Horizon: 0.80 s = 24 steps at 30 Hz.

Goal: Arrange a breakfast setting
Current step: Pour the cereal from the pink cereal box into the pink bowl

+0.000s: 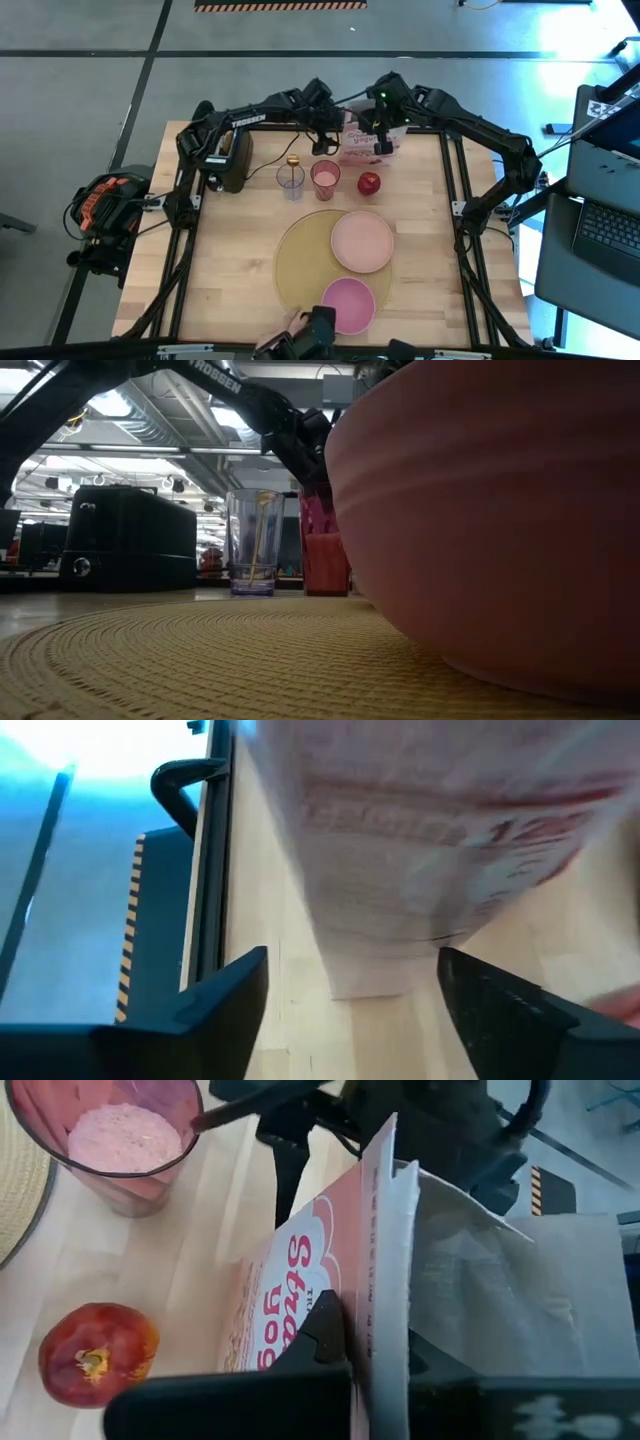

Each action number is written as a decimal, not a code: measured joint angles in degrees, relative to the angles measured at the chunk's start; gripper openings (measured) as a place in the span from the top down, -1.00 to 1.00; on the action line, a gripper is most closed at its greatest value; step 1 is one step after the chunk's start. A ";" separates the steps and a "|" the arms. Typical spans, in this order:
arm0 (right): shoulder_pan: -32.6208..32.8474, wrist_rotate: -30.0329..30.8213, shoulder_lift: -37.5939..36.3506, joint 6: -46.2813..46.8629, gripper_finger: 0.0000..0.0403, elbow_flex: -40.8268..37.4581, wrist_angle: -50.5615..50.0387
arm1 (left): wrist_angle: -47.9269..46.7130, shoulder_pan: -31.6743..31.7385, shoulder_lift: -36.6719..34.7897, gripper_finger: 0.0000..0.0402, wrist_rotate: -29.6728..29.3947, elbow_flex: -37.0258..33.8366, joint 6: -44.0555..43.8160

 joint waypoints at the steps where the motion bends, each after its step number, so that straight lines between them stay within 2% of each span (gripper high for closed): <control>1: -0.02 0.08 -0.02 0.00 1.00 0.00 0.02 | 0.67 -0.12 0.37 -0.49 -0.25 0.00 -0.08; 7: -0.04 0.39 -0.13 -0.02 1.00 -0.02 0.21 | 3.42 -1.48 1.43 -0.66 -1.89 0.00 -0.44; 13: -0.02 0.39 -0.13 -0.02 1.00 -0.02 0.22 | 3.79 -1.55 1.43 -0.64 -2.50 0.00 -1.92; 24: 0.00 1.49 -0.13 0.02 1.00 -0.02 -0.04 | 0.62 -1.70 2.76 -0.63 0.15 -0.37 -3.24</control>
